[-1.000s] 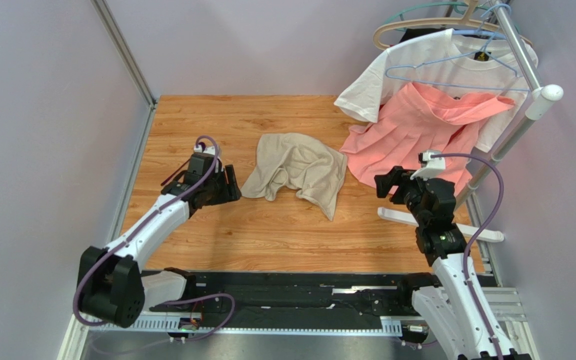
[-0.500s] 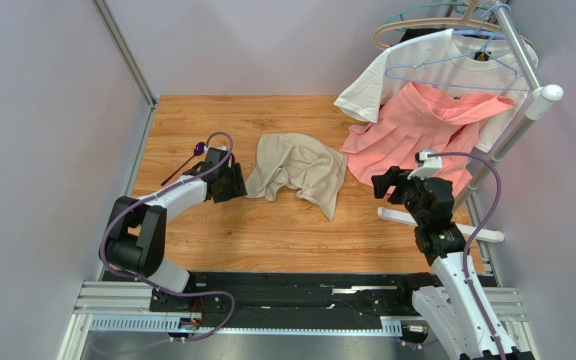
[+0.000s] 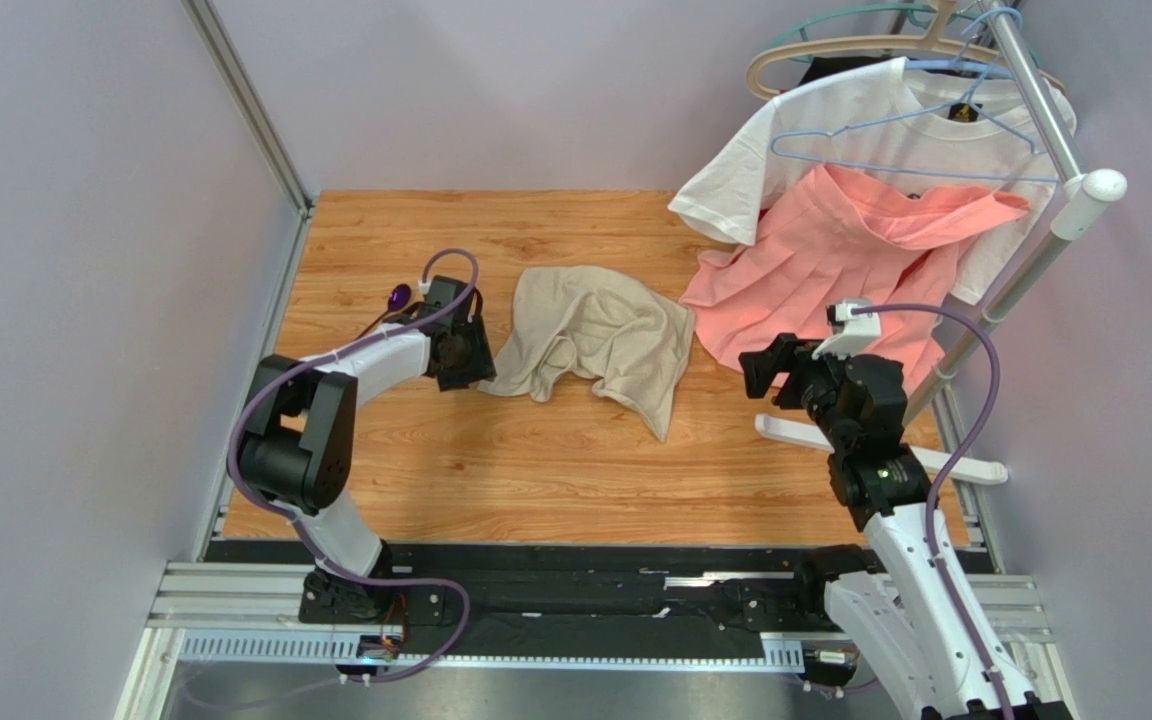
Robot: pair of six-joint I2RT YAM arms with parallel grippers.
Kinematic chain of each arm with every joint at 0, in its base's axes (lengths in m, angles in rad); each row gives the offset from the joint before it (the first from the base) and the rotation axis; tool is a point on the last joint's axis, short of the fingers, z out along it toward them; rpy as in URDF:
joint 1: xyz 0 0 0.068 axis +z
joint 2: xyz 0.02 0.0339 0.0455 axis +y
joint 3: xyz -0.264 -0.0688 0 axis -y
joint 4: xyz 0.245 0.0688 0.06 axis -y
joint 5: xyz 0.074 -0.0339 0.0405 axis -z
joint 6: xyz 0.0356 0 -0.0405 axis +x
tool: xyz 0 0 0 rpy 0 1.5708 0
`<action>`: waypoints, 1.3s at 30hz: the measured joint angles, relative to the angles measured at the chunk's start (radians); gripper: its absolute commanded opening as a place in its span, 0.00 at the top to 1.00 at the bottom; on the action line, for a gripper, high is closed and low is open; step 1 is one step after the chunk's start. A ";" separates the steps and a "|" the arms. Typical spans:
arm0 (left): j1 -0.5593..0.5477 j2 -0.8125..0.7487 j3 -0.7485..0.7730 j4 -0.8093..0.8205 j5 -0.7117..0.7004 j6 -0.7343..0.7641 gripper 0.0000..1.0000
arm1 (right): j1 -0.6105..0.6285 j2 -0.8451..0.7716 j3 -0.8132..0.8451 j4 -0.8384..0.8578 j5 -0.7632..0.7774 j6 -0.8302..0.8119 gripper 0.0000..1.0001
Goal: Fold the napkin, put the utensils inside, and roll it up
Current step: Flatten the napkin out
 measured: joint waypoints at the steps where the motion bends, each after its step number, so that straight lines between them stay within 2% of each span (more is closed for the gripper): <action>1: 0.000 0.003 0.006 -0.003 -0.002 0.001 0.46 | 0.005 0.000 0.000 0.000 0.000 0.000 0.26; 7: -0.007 0.024 0.034 -0.059 -0.012 0.007 0.49 | 0.016 0.000 0.000 0.000 0.000 0.000 0.26; 17: -0.053 0.105 0.142 -0.178 -0.084 0.018 0.49 | 0.016 -0.044 0.000 0.000 -0.009 0.000 0.26; 22: -0.065 0.163 0.219 -0.241 -0.119 0.025 0.52 | 0.016 -0.071 0.000 0.000 -0.015 0.001 0.25; 28: -0.100 0.220 0.301 -0.312 -0.174 0.034 0.68 | 0.016 -0.112 0.000 0.000 -0.016 0.002 0.25; 31: -0.117 0.239 0.327 -0.334 -0.201 0.044 0.71 | 0.016 -0.124 0.000 0.001 -0.019 0.004 0.25; 34: -0.125 0.242 0.330 -0.344 -0.218 0.051 0.83 | 0.016 -0.131 0.000 0.001 -0.024 0.004 0.25; 37: -0.125 0.242 0.330 -0.354 -0.224 0.058 1.00 | 0.016 -0.131 0.000 0.000 -0.028 0.004 0.25; 39: -0.125 0.241 0.330 -0.355 -0.225 0.069 1.00 | 0.017 -0.129 0.000 0.001 -0.037 0.004 0.26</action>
